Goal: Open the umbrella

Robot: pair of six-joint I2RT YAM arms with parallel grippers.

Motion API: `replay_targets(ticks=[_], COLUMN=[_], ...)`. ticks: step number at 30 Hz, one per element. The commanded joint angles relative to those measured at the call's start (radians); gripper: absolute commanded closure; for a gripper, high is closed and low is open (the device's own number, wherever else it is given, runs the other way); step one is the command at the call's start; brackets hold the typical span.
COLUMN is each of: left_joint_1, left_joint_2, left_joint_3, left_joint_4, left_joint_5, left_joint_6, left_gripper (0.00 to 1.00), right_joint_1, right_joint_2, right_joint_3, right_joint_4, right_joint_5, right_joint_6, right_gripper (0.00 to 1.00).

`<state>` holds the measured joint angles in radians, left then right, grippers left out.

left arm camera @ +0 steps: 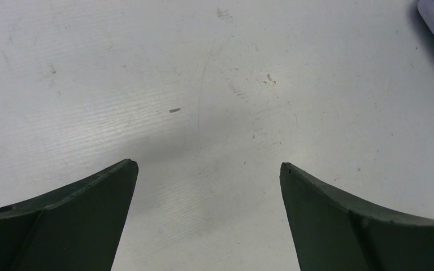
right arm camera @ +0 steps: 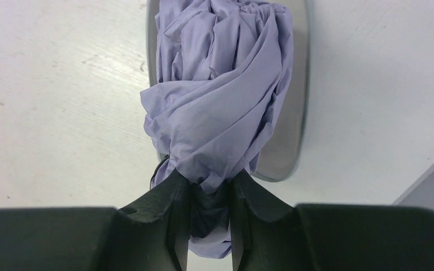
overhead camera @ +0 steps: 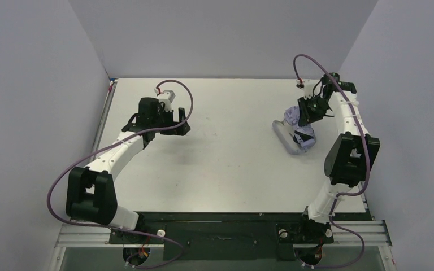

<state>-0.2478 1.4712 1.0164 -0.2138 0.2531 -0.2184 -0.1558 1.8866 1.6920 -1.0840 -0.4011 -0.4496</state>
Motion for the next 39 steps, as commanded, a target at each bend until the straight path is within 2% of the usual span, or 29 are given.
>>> replay_targets(ticks=[1,6,9,11,15,17,19,21,26,33,39], left_joint_1=[0.017,0.019,0.018,0.017,0.016,0.013,0.001,-0.029,-0.121,-0.192,-0.228], left_joint_2=[-0.080,-0.125,-0.151,-0.169,-0.146,-0.119,-0.097,-0.077,-0.026,0.009,0.027], left_joint_3=[0.034,0.036,0.042,0.043,0.121,0.161,0.190,0.222,0.315,0.374,0.372], left_joint_4=[0.014,0.013,0.011,0.037,0.059,0.086,0.137,0.187,0.260,0.287,0.235], left_joint_5=[-0.017,-0.013,0.075,0.149,0.296,0.359,0.413,0.433,0.419,0.375,0.336], left_joint_6=[0.066,0.121,0.171,0.176,0.099,0.039,-0.028,-0.078,-0.101,-0.084,-0.004], left_gripper=[0.03,0.03,0.03,0.03,0.03,0.03,0.03,0.03,0.03,0.00,0.21], right_joint_1=[0.008,0.010,0.012,0.023,0.090,0.162,0.230,0.293,0.413,0.523,0.558], right_joint_2=[-0.117,-0.143,-0.163,-0.189,-0.277,-0.325,-0.361,-0.367,-0.364,-0.398,-0.440], right_joint_3=[0.084,0.131,0.132,0.114,0.024,-0.036,-0.073,-0.069,-0.036,-0.061,-0.107], right_joint_4=[-0.016,0.018,0.070,0.156,0.516,0.816,0.983,1.077,1.163,1.190,1.201], right_joint_5=[-0.109,-0.189,-0.256,-0.309,-0.344,-0.301,-0.236,-0.175,-0.038,0.003,0.003], right_joint_6=[0.029,0.079,0.130,0.220,0.544,0.776,0.897,0.971,1.072,1.109,1.113], right_gripper=[1.00,1.00,1.00,1.00,1.00,1.00,1.00,1.00,1.00,1.00,1.00])
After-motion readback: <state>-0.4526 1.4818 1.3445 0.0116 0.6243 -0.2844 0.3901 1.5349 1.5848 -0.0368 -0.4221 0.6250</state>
